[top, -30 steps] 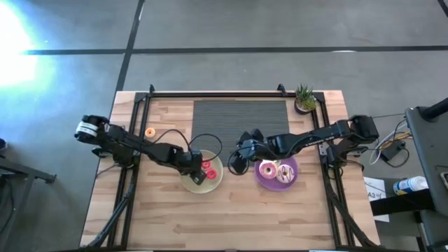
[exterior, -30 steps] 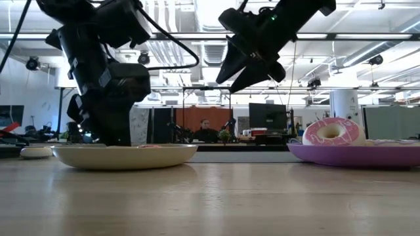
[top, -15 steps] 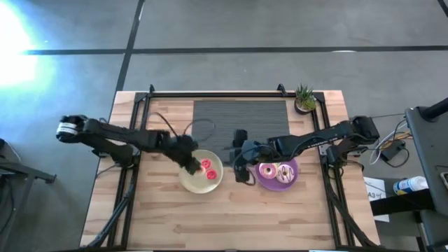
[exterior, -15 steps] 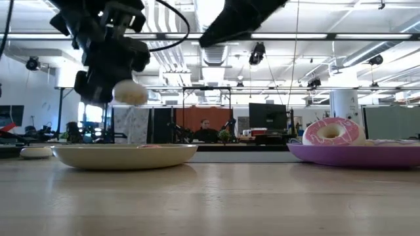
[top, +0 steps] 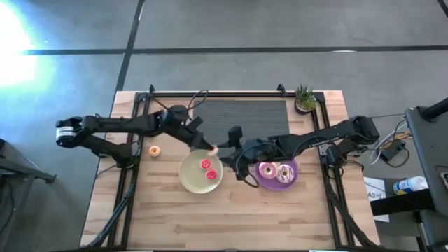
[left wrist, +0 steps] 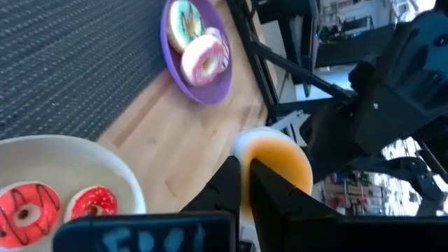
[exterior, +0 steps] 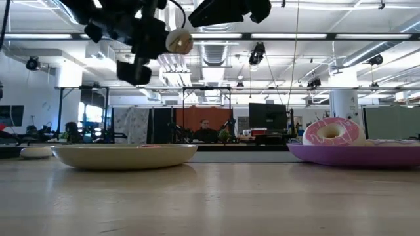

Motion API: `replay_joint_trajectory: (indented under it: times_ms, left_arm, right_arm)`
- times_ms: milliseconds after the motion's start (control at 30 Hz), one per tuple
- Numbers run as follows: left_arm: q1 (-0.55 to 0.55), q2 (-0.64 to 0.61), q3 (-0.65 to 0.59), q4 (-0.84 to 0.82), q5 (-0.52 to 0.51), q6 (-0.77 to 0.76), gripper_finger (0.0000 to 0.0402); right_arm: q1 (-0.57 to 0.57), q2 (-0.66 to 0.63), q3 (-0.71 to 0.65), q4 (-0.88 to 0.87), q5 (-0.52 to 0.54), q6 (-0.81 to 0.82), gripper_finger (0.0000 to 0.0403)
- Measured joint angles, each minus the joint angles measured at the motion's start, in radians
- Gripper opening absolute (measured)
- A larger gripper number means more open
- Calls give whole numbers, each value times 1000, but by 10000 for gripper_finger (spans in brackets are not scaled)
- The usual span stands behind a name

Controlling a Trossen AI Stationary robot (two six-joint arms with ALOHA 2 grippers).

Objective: Pick & Place donuts
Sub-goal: Put the small white donut on the white plate

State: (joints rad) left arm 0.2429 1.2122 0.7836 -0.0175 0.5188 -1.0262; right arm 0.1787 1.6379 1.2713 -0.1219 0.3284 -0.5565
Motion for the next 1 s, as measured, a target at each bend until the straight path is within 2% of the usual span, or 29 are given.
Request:
replay_joint_trajectory:
  times_ms: [300, 533, 700, 1000]
  left_arm:
    - [5, 81, 76, 0, 48, 16, 0]
    - [11, 89, 93, -3, 57, 27, 0]
    - [13, 92, 93, -1, 58, 26, 0]
    - [11, 94, 93, -2, 56, 29, 0]
  right_arm:
    - [-2, 0, -4, -5, 14, -55, 219]
    - [-3, 0, -11, -24, 15, -53, 213]
    - [-3, 0, -14, -30, 15, -49, 179]
    - [-19, 0, -15, -29, 14, -46, 93]
